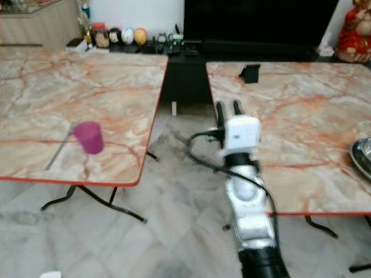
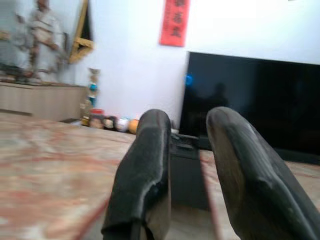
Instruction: Setting the table
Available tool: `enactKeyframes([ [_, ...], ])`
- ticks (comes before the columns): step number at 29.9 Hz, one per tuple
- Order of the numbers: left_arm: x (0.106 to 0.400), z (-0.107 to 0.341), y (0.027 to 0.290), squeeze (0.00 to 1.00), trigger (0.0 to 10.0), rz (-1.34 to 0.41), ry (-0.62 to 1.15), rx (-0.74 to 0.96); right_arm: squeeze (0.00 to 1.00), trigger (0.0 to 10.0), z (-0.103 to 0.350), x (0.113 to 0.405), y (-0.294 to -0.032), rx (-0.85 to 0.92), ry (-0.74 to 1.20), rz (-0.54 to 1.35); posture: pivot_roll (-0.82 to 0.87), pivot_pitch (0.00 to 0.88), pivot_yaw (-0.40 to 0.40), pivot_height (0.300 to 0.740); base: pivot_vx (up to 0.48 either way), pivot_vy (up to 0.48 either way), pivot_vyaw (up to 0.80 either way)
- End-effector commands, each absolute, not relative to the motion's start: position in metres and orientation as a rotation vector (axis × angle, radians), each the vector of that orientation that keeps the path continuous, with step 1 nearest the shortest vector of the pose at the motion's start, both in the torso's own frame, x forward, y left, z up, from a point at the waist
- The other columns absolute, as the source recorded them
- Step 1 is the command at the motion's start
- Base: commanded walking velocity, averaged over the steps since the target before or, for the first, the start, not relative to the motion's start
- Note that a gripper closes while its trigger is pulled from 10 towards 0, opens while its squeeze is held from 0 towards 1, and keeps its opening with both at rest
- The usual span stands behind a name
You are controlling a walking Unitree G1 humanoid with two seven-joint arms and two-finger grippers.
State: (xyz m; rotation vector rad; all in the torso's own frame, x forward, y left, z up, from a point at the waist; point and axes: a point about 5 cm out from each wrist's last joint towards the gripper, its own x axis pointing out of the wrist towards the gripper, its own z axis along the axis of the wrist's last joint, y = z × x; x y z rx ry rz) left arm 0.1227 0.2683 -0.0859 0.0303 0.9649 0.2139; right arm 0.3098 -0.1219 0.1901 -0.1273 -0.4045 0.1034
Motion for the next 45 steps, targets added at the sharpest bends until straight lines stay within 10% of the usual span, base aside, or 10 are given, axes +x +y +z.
enactKeyframes([
  [1,0.121,-0.089,0.26,0.0,10.0,0.198,0.981,0.014,0.0,10.0,0.191,0.31,-0.129,-0.138,-0.409,0.084,-0.08,0.0,0.006,0.707,0.0,0.311,0.0],
  [45,0.126,-0.093,0.242,0.0,10.0,0.161,0.975,0.028,0.0,10.0,0.186,0.312,-0.118,-0.138,-0.391,0.14,-0.06,0.0,0.005,0.707,0.0,0.314,0.0],
])
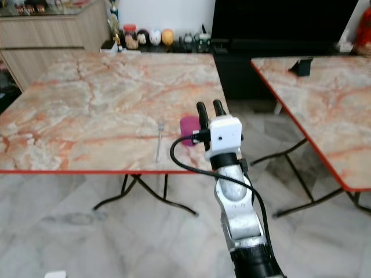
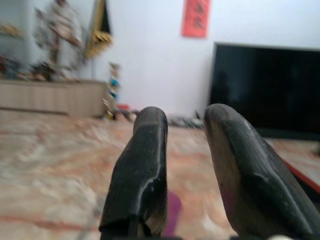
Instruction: Setting the table
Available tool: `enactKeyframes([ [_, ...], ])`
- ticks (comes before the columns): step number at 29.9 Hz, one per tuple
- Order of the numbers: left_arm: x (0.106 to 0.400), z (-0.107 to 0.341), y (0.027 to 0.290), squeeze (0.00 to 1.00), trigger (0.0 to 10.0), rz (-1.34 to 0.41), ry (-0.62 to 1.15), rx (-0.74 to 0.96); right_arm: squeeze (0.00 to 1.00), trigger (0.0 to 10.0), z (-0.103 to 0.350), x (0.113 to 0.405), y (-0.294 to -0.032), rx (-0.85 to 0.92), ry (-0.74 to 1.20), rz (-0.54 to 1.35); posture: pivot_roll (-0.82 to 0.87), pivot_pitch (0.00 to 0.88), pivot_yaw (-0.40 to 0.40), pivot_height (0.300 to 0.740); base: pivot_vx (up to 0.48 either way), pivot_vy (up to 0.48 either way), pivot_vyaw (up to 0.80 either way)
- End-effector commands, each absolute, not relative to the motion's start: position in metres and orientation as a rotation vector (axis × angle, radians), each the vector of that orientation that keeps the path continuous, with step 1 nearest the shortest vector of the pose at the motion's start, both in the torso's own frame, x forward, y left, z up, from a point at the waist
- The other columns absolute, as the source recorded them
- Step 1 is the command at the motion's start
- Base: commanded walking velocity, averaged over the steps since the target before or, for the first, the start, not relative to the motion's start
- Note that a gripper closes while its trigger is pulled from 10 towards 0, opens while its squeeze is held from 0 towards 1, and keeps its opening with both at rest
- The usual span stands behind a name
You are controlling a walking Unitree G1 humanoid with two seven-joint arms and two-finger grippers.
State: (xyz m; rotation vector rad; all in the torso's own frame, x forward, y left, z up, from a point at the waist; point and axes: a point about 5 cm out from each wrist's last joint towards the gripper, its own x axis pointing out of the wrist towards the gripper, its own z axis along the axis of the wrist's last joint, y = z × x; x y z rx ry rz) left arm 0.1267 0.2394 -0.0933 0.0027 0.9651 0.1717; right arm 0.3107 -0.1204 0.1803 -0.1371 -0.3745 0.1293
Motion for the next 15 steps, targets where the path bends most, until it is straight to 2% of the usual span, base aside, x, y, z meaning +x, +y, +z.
enactKeyframes([
  [1,0.1266,-0.0929,0.2417,0.0,10.0,0.162,0.974,0.028,0.0,10.0,0.186,0.3122,-0.1176,-0.138,-0.392,0.141,-0.06,0.0,0.005,0.707,0.0,0.311,0.0],
  [15,0.1282,-0.0923,0.2422,0.0,10.0,0.173,0.969,0.021,0.0,10.0,0.1842,0.3135,-0.1174,-0.142,-0.377,0.151,-0.05,0.0,0.0,0.707,0.0,0.313,0.0],
])
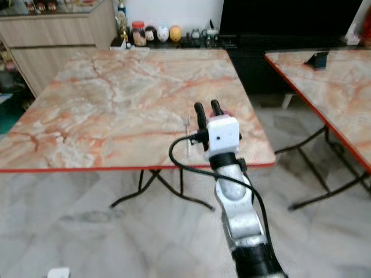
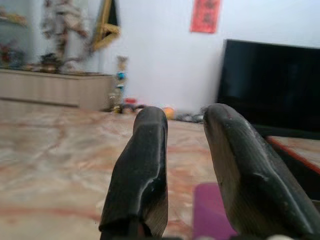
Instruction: Setting the table
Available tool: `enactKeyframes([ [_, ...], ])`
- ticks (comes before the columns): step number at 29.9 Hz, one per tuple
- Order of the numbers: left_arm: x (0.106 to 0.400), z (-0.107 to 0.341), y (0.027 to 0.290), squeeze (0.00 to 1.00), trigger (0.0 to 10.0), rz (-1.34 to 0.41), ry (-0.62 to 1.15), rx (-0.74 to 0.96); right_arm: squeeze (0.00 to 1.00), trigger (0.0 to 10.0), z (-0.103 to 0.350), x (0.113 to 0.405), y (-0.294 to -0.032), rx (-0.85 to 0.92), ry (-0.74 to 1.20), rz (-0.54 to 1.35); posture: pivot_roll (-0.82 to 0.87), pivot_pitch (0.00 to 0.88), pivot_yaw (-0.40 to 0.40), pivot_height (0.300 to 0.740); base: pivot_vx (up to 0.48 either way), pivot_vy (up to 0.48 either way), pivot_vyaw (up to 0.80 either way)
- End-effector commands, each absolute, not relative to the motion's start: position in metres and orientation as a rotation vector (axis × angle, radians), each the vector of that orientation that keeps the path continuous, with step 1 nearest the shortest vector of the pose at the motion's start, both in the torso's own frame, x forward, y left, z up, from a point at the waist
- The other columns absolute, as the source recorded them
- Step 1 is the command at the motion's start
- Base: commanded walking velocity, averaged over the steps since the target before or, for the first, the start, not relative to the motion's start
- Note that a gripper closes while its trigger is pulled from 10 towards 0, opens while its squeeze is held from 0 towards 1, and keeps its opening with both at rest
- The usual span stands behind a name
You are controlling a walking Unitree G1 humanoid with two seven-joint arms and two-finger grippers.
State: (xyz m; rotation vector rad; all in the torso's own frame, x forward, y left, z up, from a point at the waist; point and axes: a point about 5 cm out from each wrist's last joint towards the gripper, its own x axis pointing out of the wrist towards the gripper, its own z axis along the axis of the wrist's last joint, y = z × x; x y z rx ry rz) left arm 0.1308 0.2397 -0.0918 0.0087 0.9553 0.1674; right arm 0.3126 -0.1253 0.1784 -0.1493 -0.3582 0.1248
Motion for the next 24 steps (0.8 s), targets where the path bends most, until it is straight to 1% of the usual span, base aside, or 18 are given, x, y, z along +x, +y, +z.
enactKeyframes([
  [1,0.128,-0.092,0.242,0.0,10.0,0.175,0.969,0.02,0.0,10.0,0.184,0.314,-0.117,-0.142,-0.376,0.151,-0.05,0.0,0.001,0.707,0.0,0.315,0.0],
  [9,0.129,-0.092,0.243,0.0,10.0,0.179,0.968,0.02,0.0,10.0,0.183,0.314,-0.118,-0.13,-0.37,0.146,-0.05,0.0,0.006,0.707,0.0,0.307,0.0],
  [24,0.13,-0.092,0.244,0.0,10.0,0.171,0.968,0.031,0.0,10.0,0.179,0.317,-0.131,-0.099,-0.336,0.088,-0.05,0.0,0.007,0.707,0.0,0.0,0.0],
])
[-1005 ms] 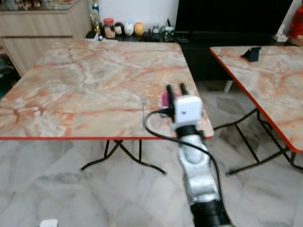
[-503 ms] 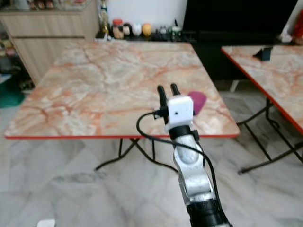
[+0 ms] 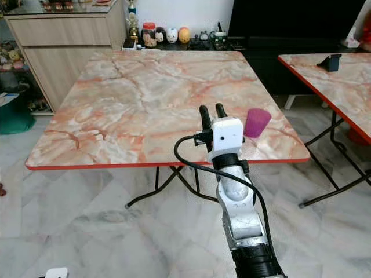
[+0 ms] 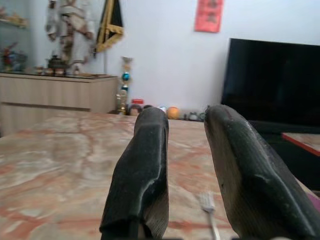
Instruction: Setting the table
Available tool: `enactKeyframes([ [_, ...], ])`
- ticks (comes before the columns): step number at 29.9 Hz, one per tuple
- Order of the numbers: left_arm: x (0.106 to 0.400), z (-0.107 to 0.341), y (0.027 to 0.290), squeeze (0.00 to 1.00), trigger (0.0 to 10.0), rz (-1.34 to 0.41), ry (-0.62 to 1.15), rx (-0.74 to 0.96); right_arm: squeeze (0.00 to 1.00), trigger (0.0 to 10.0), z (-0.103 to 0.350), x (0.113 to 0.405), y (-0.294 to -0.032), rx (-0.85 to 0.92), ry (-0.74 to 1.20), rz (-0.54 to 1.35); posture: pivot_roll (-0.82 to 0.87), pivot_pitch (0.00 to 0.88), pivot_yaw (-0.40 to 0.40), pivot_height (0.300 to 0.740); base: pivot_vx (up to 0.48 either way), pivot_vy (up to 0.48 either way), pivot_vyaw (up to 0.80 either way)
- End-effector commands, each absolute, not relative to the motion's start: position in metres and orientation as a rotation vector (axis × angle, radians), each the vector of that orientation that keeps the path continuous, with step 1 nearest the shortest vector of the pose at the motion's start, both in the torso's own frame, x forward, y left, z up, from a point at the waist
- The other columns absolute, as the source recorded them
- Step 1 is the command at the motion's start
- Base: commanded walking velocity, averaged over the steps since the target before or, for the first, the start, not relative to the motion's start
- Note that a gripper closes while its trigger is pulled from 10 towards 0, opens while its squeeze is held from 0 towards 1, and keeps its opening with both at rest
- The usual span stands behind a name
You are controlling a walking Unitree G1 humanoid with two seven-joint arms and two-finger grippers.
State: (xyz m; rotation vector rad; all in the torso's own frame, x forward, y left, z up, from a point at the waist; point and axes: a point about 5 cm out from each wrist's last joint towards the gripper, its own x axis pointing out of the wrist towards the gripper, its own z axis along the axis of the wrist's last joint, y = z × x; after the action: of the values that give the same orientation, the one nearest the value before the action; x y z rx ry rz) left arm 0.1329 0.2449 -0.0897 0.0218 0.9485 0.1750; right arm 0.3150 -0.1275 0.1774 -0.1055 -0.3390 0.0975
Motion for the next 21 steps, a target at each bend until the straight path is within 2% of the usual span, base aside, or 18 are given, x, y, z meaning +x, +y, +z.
enactKeyframes([
  [1,0.1296,-0.0914,0.2436,0.0,10.0,0.174,0.964,0.026,0.0,10.0,0.179,0.3167,-0.1309,-0.098,-0.336,0.087,-0.05,0.0,0.007,0.707,0.0,0.0,0.0],
  [14,0.1298,-0.0913,0.2441,0.0,10.0,0.189,0.962,0.011,0.0,10.0,0.1791,0.3172,-0.1303,-0.096,-0.333,0.092,-0.04,0.0,0.007,0.707,0.0,0.0,0.0],
  [21,0.1299,-0.0914,0.2439,0.0,10.0,0.19,0.964,0.01,0.0,10.0,0.1772,0.3172,-0.1282,-0.093,-0.325,0.097,-0.05,0.0,0.01,0.707,0.0,0.245,0.0],
])
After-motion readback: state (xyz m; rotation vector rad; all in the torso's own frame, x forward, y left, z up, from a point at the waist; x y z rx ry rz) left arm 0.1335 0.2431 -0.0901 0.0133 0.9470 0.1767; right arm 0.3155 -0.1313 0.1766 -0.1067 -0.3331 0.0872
